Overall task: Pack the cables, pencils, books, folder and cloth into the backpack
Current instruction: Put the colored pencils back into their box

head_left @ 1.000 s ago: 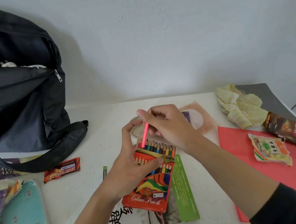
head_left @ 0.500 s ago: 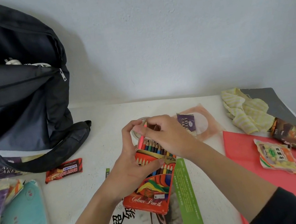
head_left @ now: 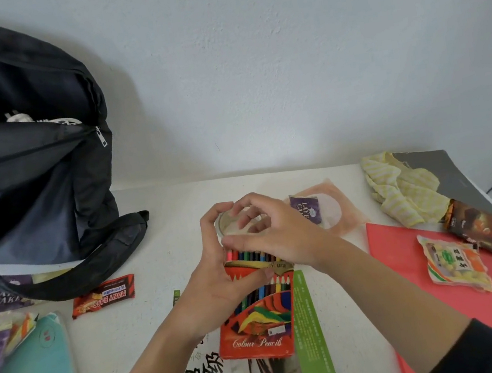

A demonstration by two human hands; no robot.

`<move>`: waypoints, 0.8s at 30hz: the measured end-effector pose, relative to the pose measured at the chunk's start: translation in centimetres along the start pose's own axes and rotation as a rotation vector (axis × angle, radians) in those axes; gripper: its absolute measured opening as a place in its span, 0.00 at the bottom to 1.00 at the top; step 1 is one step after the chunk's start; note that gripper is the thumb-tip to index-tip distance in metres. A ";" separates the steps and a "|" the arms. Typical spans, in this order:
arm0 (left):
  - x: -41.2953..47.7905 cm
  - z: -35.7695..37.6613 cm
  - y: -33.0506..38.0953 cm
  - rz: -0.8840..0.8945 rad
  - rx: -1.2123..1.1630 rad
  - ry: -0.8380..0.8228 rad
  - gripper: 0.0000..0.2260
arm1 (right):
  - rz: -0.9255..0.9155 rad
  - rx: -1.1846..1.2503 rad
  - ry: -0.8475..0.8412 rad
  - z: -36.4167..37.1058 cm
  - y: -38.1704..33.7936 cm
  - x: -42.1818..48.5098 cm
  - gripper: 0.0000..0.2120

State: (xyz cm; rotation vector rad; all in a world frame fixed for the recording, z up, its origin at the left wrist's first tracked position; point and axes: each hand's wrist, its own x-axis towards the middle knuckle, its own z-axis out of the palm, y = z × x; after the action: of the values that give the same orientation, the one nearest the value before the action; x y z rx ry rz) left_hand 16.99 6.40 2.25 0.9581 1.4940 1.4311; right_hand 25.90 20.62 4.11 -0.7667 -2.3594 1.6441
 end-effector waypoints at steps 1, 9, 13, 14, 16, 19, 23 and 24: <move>0.0 0.0 -0.1 -0.003 -0.005 -0.011 0.38 | -0.002 0.018 0.006 -0.2 0.1 -0.1 0.16; -0.2 -0.4 -0.8 -0.154 -0.096 0.024 0.32 | -0.094 0.055 0.116 -2.4 1.1 -0.9 0.10; -0.1 -0.3 -1.5 -0.180 -0.129 0.110 0.27 | -0.119 0.006 0.034 -1.9 1.3 -1.8 0.03; -0.1 -0.2 -1.7 -0.168 -0.135 0.139 0.27 | -0.104 -0.010 -0.014 -1.7 1.5 -2.0 0.02; -0.2 -0.3 -1.8 -0.134 -0.150 0.191 0.27 | -0.082 -0.022 -0.008 -1.3 1.9 -2.2 0.04; -0.4 -0.5 -2.0 -0.102 -0.152 0.199 0.25 | -0.074 0.037 0.100 -1.2 2.5 -2.2 0.08; -0.4 -0.6 -2.3 -0.079 -0.107 0.156 0.22 | -0.019 0.073 0.228 -1.0 2.8 -1.9 0.07; -0.3 -0.5 -2.4 -0.081 -0.109 0.152 0.22 | -0.012 0.105 0.252 -0.9 2.8 -1.8 0.06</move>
State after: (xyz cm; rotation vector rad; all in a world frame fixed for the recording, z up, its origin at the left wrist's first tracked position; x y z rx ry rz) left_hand 16.65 5.76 -0.17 0.7283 1.5294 1.5383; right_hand 28.73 21.24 2.15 -0.8805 -2.0853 1.5508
